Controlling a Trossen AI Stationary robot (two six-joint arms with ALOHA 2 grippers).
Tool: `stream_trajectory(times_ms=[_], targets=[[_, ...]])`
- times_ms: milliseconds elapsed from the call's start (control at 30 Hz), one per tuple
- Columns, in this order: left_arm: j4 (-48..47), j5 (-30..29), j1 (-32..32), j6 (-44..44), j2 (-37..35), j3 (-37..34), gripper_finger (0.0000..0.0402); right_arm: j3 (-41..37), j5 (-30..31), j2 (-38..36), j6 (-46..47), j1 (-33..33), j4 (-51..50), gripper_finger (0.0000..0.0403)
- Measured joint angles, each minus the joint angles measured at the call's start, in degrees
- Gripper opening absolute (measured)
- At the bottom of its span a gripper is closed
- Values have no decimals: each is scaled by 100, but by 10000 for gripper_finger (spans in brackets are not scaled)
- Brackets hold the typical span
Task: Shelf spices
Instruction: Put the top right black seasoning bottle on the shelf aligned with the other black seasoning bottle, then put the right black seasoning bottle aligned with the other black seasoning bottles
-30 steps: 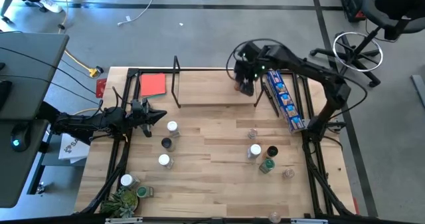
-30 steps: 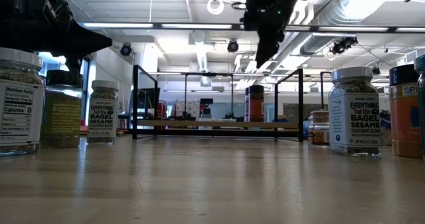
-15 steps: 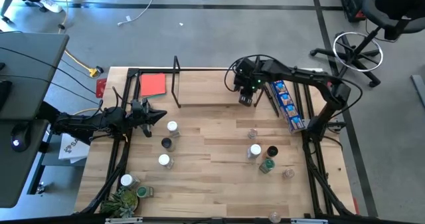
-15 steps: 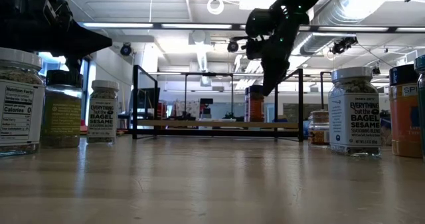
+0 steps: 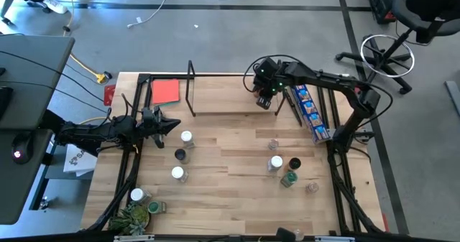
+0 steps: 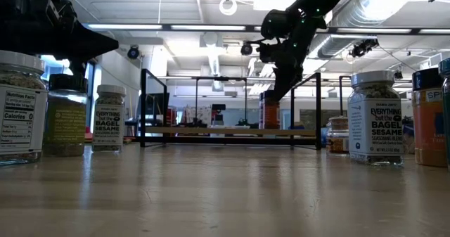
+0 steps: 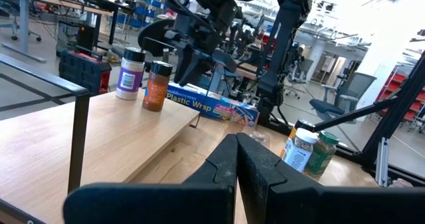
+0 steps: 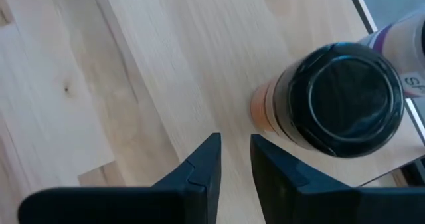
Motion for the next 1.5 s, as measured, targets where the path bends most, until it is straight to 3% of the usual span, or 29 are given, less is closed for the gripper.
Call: stream_trajectory(times_ms=[1233,1500], targets=[[1,0,0,-149,0,0,1,352,264,-10,13,-46,145,73],[1,0,0,-150,0,0,1,352,261,-617,468,141,-26,73]])
